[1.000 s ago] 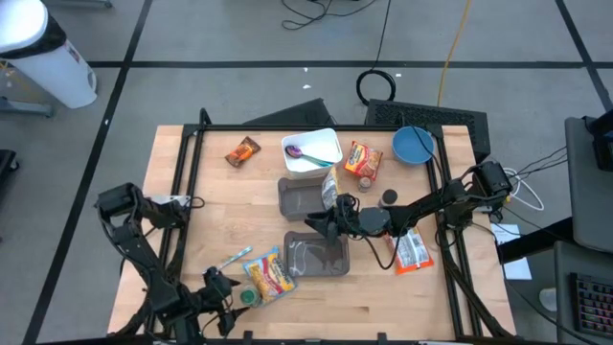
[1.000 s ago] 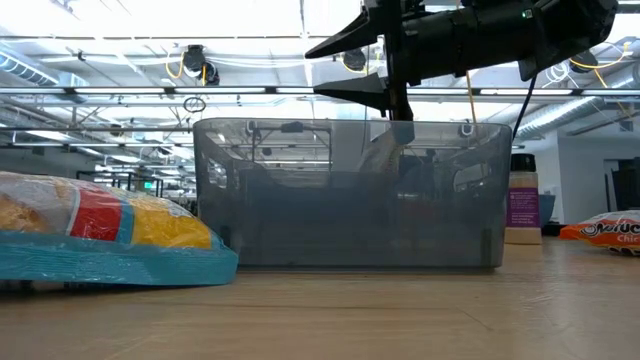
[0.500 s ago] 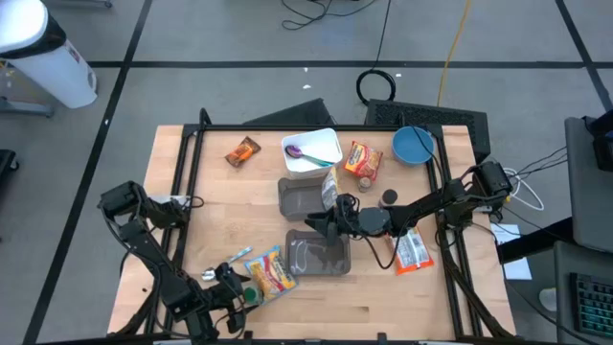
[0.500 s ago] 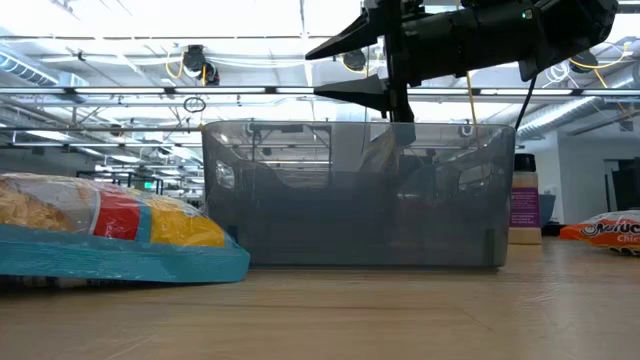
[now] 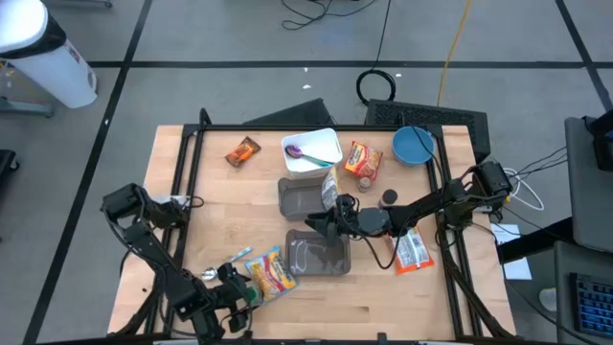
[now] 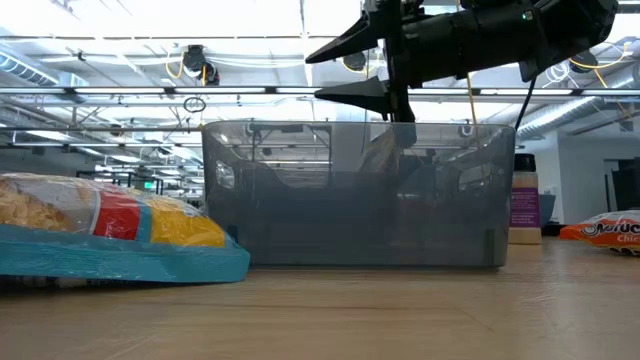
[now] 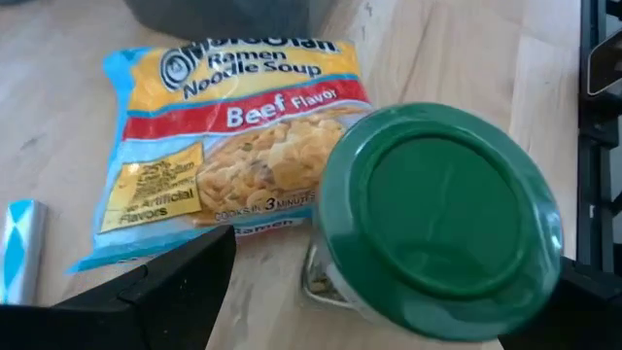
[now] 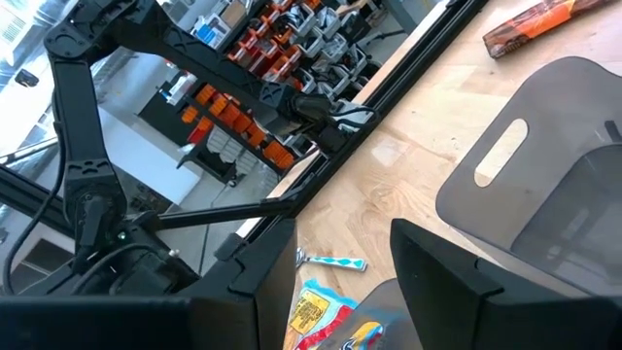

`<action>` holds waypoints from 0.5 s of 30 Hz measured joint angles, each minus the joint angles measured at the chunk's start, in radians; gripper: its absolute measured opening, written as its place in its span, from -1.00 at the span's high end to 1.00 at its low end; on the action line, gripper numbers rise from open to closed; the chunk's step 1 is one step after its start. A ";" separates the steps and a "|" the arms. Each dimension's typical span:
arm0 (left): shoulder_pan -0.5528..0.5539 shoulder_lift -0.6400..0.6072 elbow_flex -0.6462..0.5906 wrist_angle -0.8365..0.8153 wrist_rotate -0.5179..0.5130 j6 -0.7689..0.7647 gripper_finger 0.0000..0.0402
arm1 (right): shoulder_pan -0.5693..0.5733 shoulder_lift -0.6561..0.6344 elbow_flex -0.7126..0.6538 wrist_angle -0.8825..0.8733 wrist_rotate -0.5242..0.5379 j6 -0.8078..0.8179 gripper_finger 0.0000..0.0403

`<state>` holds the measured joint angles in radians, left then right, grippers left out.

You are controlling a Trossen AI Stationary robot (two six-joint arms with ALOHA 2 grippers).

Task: Pick & Place Food Item
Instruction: Put the green seasoning bottle into the bottom black bin

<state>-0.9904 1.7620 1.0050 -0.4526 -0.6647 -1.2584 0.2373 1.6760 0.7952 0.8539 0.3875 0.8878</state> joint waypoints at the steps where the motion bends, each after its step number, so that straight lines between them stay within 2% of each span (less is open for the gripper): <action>1: 0.003 0.003 0.000 0.009 0.006 0.000 -0.95 | 0.000 0.000 0.000 0.000 0.000 0.000 0.21; 15: 0.009 0.005 0.000 0.018 -0.012 0.007 -0.95 | 0.000 0.000 0.000 0.000 0.001 -0.009 0.21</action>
<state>-0.9817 1.7668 1.0050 -0.4351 -0.6771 -1.2510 0.2371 1.6760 0.7952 0.8536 0.3889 0.8787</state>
